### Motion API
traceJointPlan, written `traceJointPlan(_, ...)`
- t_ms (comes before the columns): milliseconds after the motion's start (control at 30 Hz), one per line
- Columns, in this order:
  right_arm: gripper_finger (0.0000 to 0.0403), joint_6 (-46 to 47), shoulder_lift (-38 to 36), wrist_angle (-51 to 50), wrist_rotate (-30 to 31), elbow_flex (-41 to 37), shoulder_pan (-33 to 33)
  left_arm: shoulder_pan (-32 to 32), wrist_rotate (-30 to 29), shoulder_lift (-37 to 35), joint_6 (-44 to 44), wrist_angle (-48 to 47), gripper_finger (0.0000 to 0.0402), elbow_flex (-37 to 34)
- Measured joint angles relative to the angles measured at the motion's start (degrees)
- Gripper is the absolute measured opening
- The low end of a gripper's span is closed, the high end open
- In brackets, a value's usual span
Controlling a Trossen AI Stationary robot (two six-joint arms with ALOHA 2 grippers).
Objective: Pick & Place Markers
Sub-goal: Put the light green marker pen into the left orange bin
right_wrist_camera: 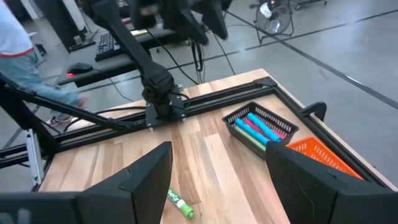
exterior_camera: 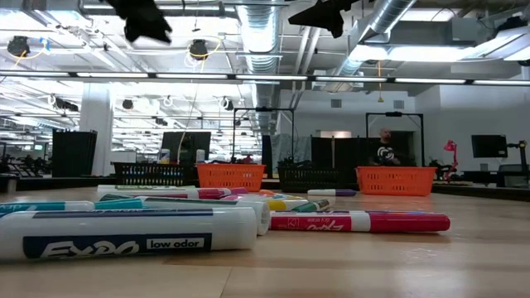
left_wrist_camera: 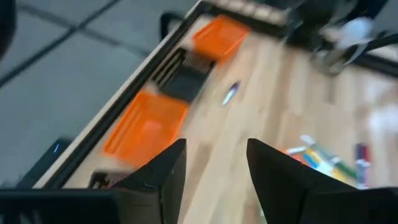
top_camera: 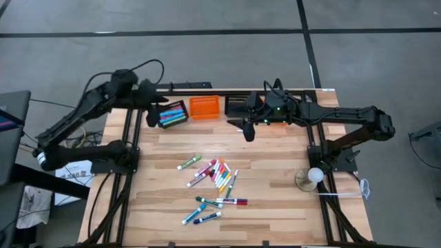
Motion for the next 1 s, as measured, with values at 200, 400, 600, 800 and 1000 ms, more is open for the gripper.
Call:
traceJointPlan(200,0.0249,-0.08,0.00,0.04,-0.01,0.00,-0.06,-8.23,0.04,-1.56,-3.35,2.14,0.0167,0.00)
traceJointPlan(400,0.0249,-0.07,0.02,1.26,-0.01,0.00,-0.06,-14.37,0.05,-0.38,-6.73,2.58,0.0167,0.00)
traceJointPlan(600,0.0249,-0.07,0.02,1.50,-0.05,0.00,0.30,-19.31,0.08,-0.33,-10.67,1.71,0.0167,-0.23)
traceJointPlan(800,0.0249,-0.09,0.02,1.44,-0.07,0.00,0.18,-23.82,0.13,0.53,-15.34,-0.18,0.0167,-5.25)
traceJointPlan(1000,0.0249,-0.09,0.02,1.31,-0.07,0.00,0.19,-26.30,0.04,6.89,-16.13,-0.61,0.0167,-9.43)
